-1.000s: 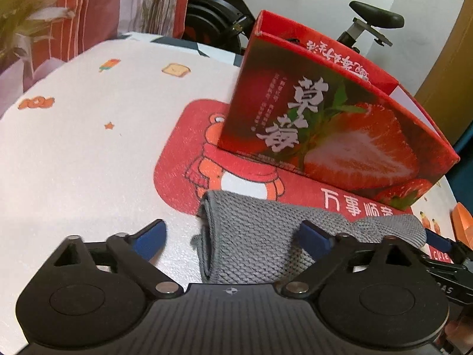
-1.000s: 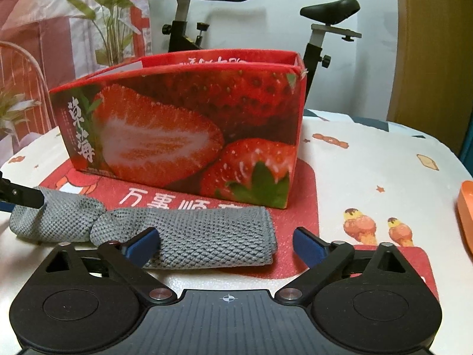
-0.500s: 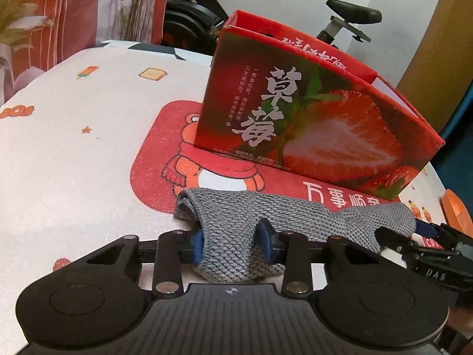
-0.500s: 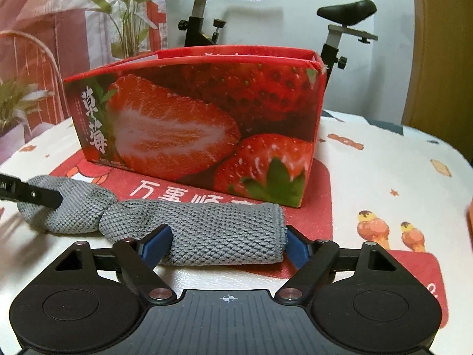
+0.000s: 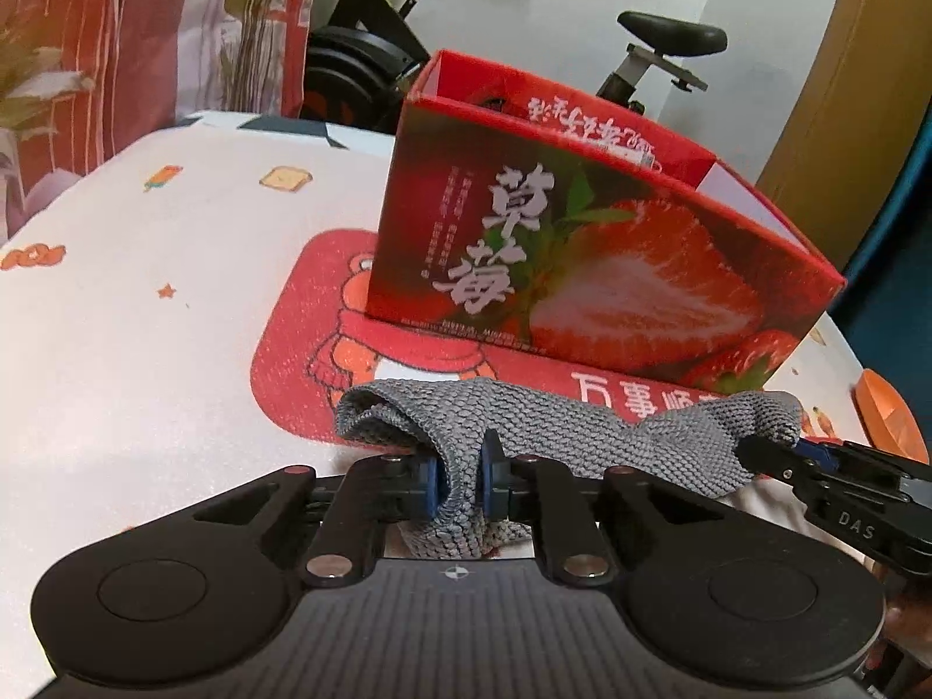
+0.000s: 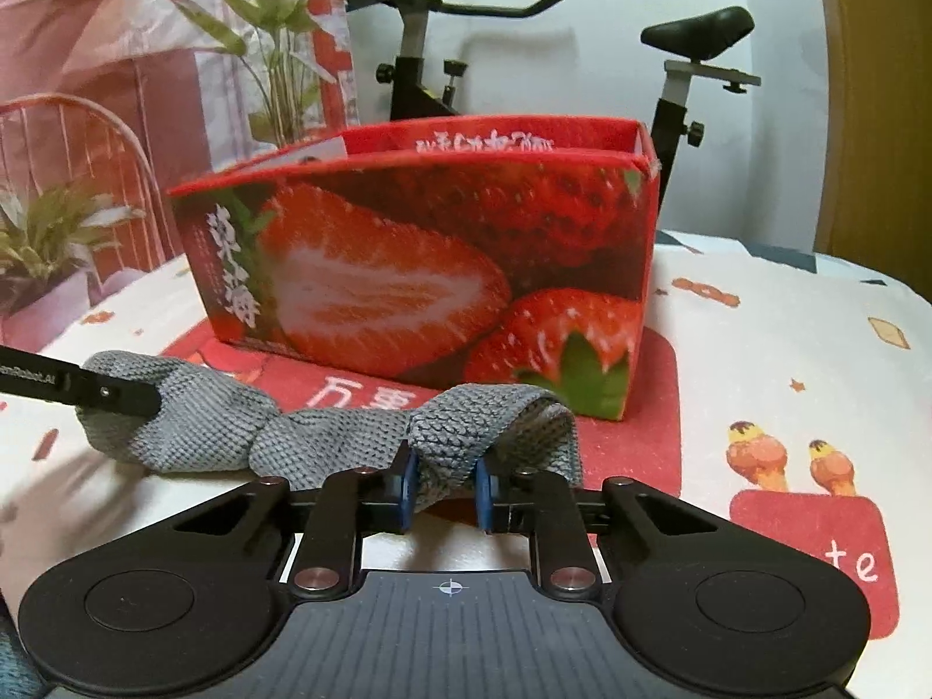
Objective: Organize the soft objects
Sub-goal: 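Close both tools on the edge of the grey towel, then lift the grey towel and carry it over the red box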
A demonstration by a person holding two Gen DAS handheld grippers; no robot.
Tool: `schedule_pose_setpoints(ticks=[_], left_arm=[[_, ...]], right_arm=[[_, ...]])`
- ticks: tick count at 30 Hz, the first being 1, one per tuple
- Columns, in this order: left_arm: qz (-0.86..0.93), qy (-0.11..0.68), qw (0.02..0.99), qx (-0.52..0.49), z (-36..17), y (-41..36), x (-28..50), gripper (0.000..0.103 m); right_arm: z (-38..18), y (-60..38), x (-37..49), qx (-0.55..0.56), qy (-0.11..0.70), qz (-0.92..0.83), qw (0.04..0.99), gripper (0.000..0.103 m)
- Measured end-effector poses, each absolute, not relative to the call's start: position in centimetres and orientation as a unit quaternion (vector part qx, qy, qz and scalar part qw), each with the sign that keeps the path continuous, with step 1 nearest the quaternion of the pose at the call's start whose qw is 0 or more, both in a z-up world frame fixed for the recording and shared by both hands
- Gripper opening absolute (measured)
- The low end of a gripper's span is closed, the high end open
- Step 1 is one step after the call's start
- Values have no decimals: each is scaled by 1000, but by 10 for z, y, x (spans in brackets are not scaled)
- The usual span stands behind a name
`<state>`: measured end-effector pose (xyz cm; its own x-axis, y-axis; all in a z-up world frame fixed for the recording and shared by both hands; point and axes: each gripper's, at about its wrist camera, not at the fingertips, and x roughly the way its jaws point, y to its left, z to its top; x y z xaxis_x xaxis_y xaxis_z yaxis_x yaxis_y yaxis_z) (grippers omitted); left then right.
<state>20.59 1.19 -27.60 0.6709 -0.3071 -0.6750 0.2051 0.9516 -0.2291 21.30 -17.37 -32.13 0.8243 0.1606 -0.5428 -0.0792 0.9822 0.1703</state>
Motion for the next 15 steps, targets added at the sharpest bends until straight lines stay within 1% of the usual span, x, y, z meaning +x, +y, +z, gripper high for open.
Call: schedule_pose_setpoints(ticks=[7, 15], left_arm=[[-136, 338, 929, -66, -247, 18, 199, 14], [-154, 265, 949, -69, -188, 25, 201, 14]], right_arm=[[-292, -171, 201, 67, 248, 79, 963, 17], [-229, -170, 201, 25, 187, 94, 977, 17]])
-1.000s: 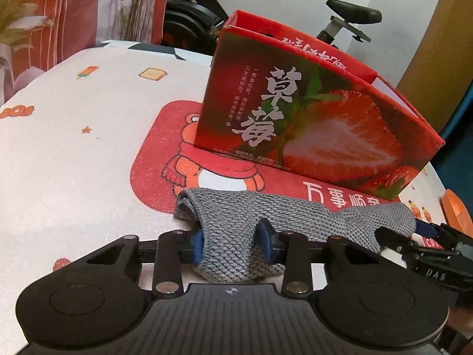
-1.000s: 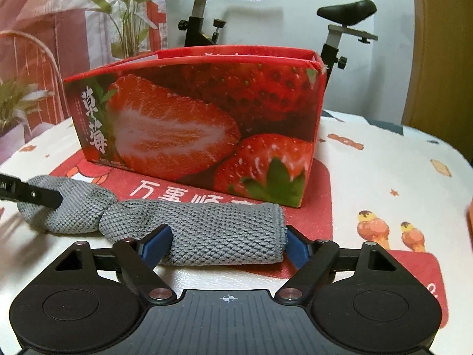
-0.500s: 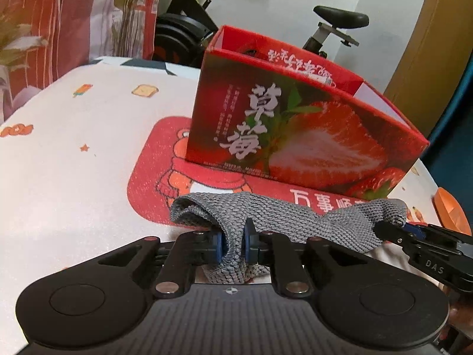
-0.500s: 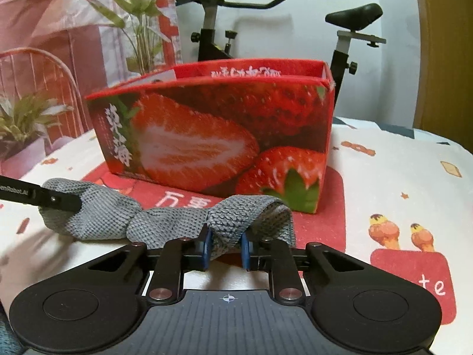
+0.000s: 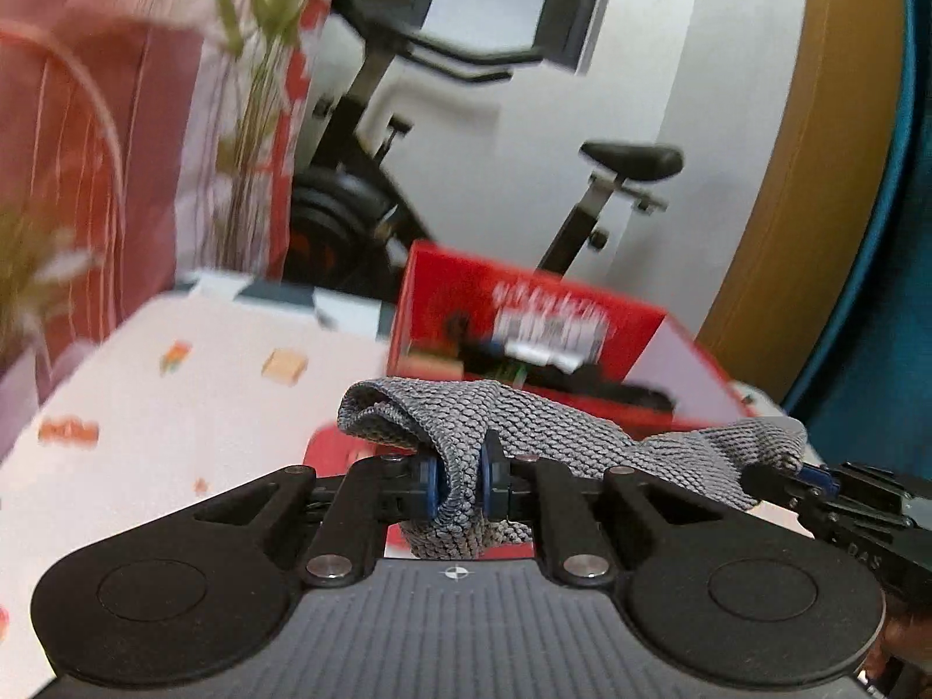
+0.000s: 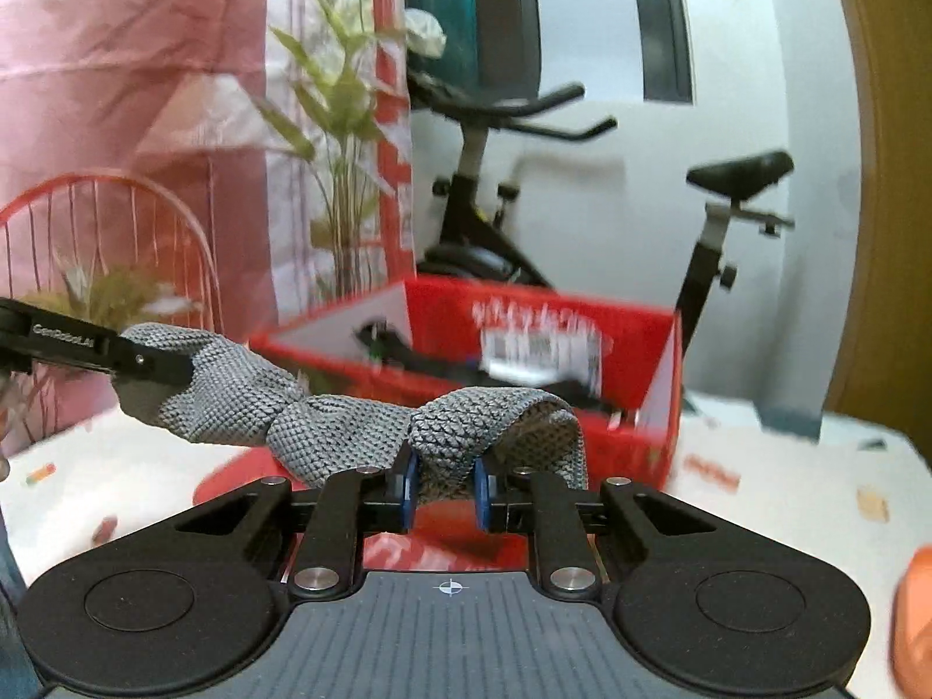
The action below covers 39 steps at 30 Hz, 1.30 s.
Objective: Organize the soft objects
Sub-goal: 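Lift the grey towel and carry it over the red box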
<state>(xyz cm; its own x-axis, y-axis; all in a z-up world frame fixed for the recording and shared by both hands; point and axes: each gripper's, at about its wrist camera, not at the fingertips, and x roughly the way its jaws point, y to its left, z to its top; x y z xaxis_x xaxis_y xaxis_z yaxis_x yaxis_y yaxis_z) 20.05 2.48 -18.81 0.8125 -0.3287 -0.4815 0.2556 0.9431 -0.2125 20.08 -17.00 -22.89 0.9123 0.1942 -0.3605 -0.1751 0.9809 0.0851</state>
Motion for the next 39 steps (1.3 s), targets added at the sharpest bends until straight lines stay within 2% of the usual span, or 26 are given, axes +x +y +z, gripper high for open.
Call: schedule_pose_setpoints(ticks=[8, 16, 22, 28, 34, 37, 38, 39], left_arm=[[-183, 238, 953, -43, -157, 6, 231, 14], [-175, 223, 958, 34, -149, -30, 299, 14], [-157, 243, 955, 67, -163, -57, 359, 14], [-162, 297, 939, 62, -189, -68, 404, 14], [-191, 338, 919, 63, -203, -70, 419, 14], [-194, 352, 912, 83, -207, -74, 420, 18], [-189, 356, 911, 87, -209, -74, 418, 22], [-186, 353, 913, 85, -210, -73, 417, 32]], right_arm=[[-185, -189, 248, 10, 206, 85, 975, 17], [-179, -199, 322, -33, 229, 62, 971, 16], [-198, -204, 386, -33, 265, 36, 963, 15], [-221, -205, 424, -39, 307, 8, 951, 15], [-232, -202, 443, -44, 369, 14, 928, 15], [-236, -208, 452, -9, 405, 33, 914, 15], [-237, -211, 454, 4, 414, 39, 910, 15], [-239, -215, 455, 15, 424, 41, 905, 16]])
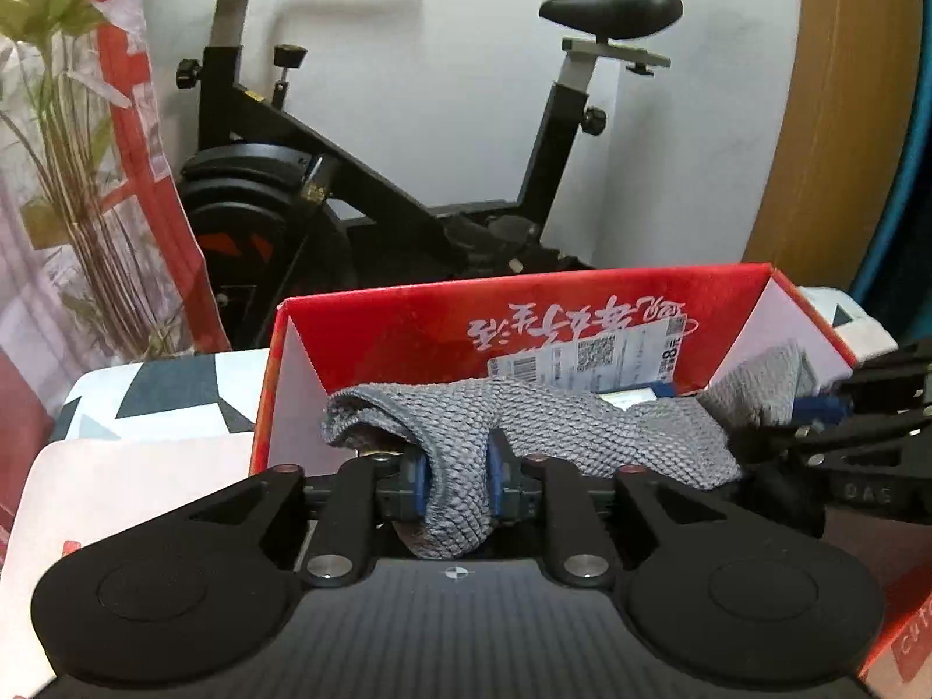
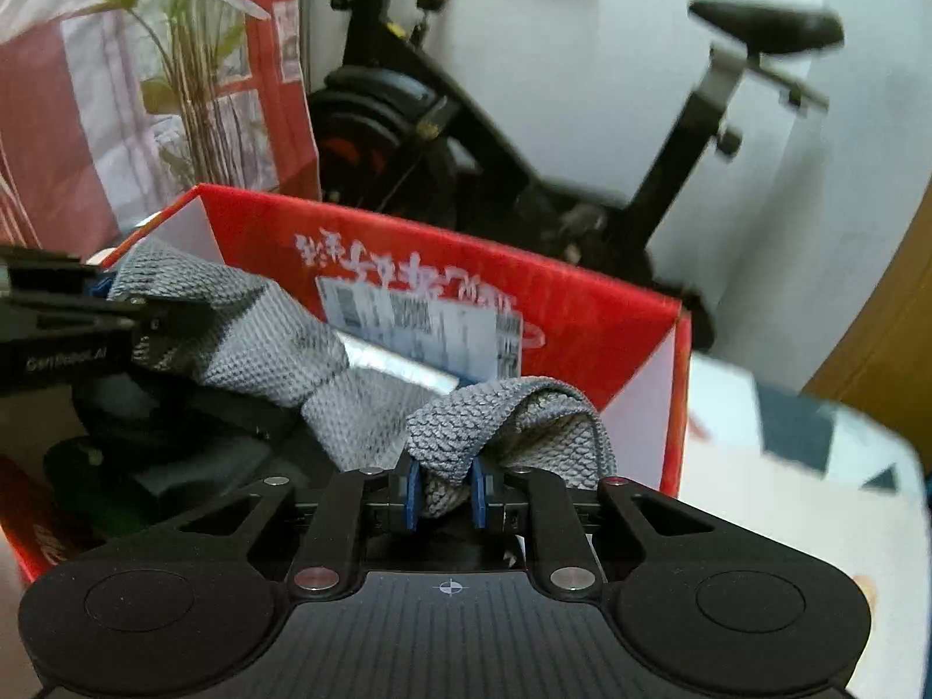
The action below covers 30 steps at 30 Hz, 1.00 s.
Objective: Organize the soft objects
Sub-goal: 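Lift the grey towel and carry it over the red box, then lower the grey towel into the red box and open both tools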
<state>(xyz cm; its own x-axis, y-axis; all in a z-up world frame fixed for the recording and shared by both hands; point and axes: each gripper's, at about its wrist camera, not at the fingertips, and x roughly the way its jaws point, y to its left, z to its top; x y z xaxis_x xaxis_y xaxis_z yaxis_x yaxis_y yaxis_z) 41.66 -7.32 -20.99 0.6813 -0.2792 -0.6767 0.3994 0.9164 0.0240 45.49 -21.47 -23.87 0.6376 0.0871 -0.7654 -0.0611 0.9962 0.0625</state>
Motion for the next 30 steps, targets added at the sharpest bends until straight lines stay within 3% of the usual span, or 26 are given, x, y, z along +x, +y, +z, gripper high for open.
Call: schedule_pose_setpoints(ticks=[3, 7, 9, 13, 15, 19, 24, 30], left_arm=[[-186, 341, 918, 78, -206, -70, 413, 60], [-197, 313, 927, 66, -188, -66, 397, 74], [-202, 303, 930, 56, -178, -62, 388, 87], [-202, 282, 936, 55, -159, -56, 368, 94], [-194, 271, 941, 54, -148, -54, 359, 103], [-168, 249, 952, 60, -125, -48, 335, 103], [-139, 225, 960, 89, -106, -46, 300, 103], [-76, 184, 974, 110, -80, -44, 255, 103]], right_arm=[[-242, -228, 457, 67, 444, 40, 893, 16], [-238, -238, 455, 102, 455, 51, 883, 20], [-231, -241, 448, 117, 453, 53, 882, 27], [-209, -241, 428, 120, 431, 46, 893, 32], [-194, -240, 417, 114, 416, 41, 901, 44], [-160, -237, 391, 99, 378, 39, 920, 59], [-125, -228, 352, 79, 324, 41, 942, 103], [-94, -216, 302, 66, 268, 28, 961, 103]])
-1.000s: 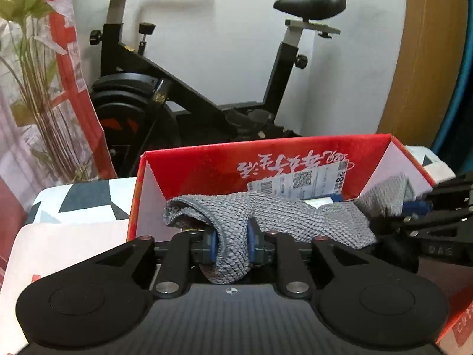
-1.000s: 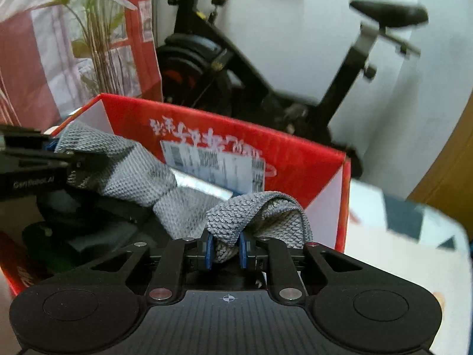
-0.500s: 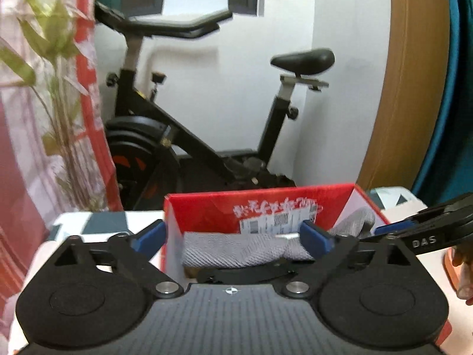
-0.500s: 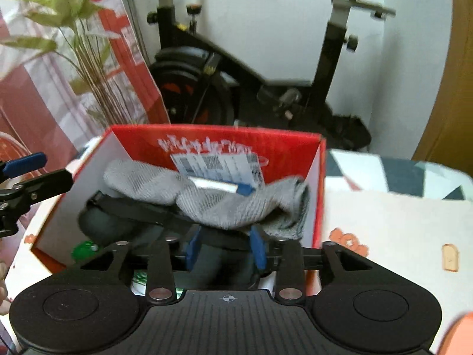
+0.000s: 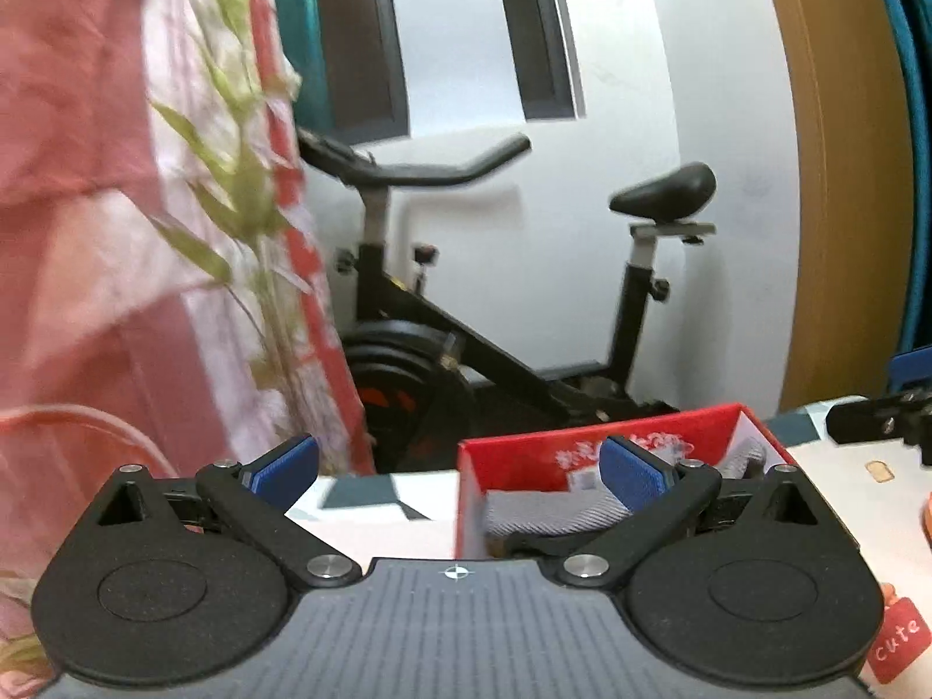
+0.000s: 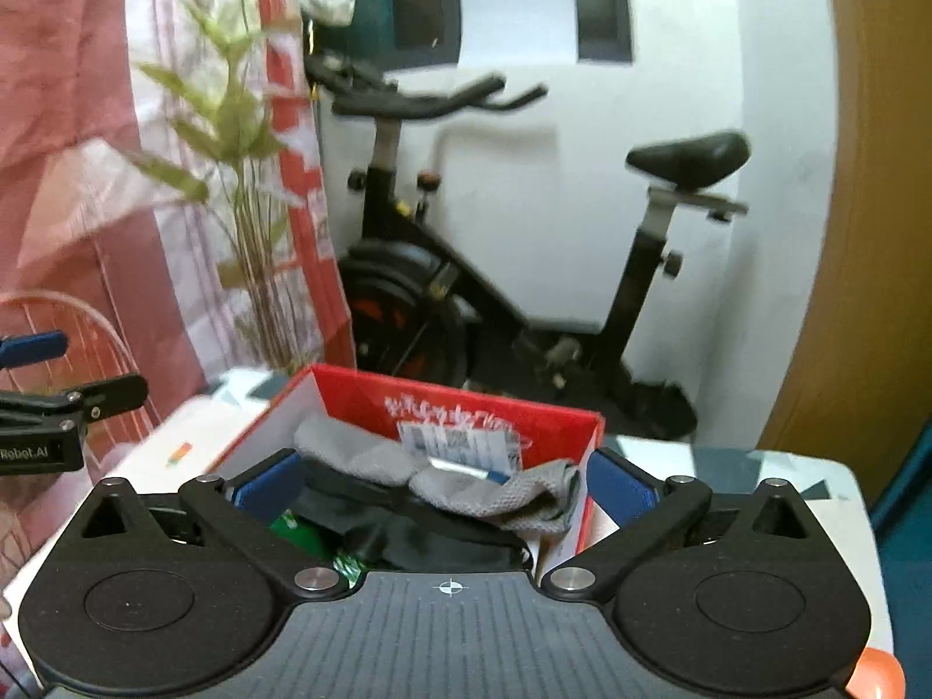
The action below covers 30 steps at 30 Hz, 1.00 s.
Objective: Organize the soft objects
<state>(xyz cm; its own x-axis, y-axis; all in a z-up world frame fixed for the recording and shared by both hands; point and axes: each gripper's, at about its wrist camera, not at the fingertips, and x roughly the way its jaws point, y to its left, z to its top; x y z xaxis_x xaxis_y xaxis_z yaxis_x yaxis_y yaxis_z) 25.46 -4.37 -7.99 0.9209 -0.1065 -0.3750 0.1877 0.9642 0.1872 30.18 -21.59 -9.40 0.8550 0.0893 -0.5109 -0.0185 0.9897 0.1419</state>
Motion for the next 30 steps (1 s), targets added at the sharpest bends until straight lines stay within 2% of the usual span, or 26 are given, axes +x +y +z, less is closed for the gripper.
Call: schedule_pose_setpoints(ticks=[4, 13, 30], left_arm=[[-98, 171, 976, 88, -62, -37, 226, 103], [-95, 169, 980, 43, -36, -20, 162, 103], [-33, 147, 988, 16, -2, 10, 50, 103]], right_arm=[[-79, -216, 267, 96, 231, 4, 968, 103], [-55, -202, 199, 100, 219, -69, 968, 103], [-7, -146, 77, 84, 158, -25, 984, 103]])
